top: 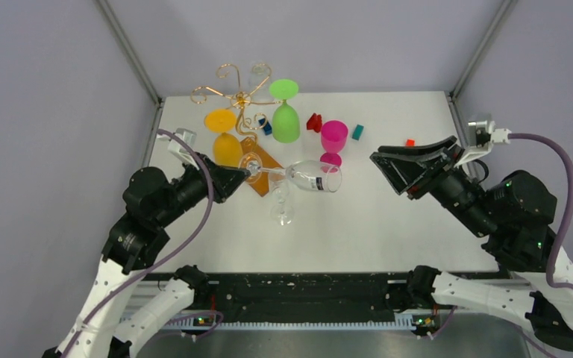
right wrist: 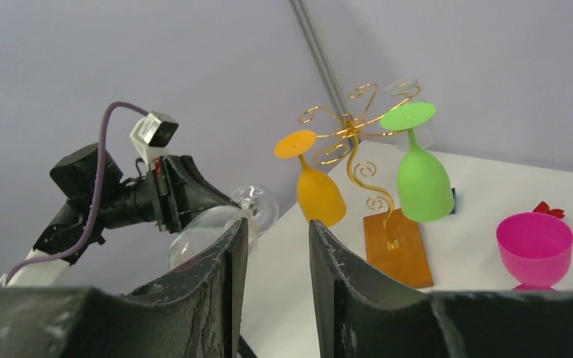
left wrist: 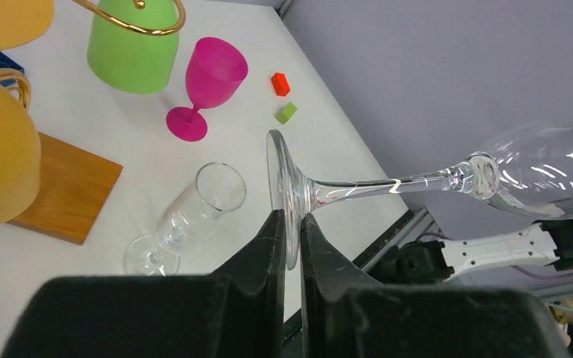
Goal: Place the wine glass upside down on the wine glass rack
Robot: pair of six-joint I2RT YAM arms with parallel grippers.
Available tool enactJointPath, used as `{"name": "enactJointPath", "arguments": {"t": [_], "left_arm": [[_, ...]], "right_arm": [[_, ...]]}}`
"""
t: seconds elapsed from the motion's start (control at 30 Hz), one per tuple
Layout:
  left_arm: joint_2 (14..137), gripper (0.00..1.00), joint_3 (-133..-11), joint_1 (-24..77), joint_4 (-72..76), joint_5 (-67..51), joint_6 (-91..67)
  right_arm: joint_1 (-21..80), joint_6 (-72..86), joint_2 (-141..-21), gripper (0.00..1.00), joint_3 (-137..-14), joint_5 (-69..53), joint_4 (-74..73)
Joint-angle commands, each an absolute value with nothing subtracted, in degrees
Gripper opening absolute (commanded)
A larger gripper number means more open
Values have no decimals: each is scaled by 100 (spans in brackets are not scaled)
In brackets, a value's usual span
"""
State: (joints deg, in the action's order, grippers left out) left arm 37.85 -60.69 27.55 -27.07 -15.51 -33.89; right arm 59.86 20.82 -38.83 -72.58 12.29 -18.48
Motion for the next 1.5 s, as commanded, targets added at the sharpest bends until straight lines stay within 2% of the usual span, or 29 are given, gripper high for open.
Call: {"name": "enactJointPath", "arguments": {"t": [0.0,0.1,0.33,0.63,0.73,0.8,0.87,1.03,1.23,1.3,1.47], "left_arm": [[3917,0,-6713,2766,-2399,-2133,-2851],[3989,0,-7036,2805,-2482,-2442,-2402],[4013,0,-7406,2847,-2827,-1801,-1443],[4302,0,-7583,3137,-3333,-1226,-801],[4444,0,-7676,3396,-3491,-1010,-683],[4524,0,-7712,3748,-3506,-743,-676],[4591,0,-7779,4123,-3515,-374,-665],[4942,0,-7997,5365,-3682,834,-412],[5652,0,-8236,7133,-3719,2891,213],[5961,0,-8366,7703,-3718,3568,536],[6514,0,-8605,8412,-3603,4536,1159]], "right_arm": [[6013,2157,-3650,36,-7278,2042,-1707],[6012,2276,-3657,38,-7370,2397,-2068],[6015,2494,-3825,42,-7745,2917,-3014],[6016,2536,-4619,43,-8375,2725,-3898],[6010,2495,-4825,47,-8417,2560,-3929],[6014,2463,-4904,57,-8425,2529,-3937],[6012,2477,-4930,62,-8378,2598,-3932],[6011,2328,-4960,64,-8361,2197,-3993],[6003,1949,-4948,64,-8312,1369,-4243],[6011,1733,-4900,70,-8094,888,-4257],[6007,1599,-4671,70,-7682,484,-4309]]}}
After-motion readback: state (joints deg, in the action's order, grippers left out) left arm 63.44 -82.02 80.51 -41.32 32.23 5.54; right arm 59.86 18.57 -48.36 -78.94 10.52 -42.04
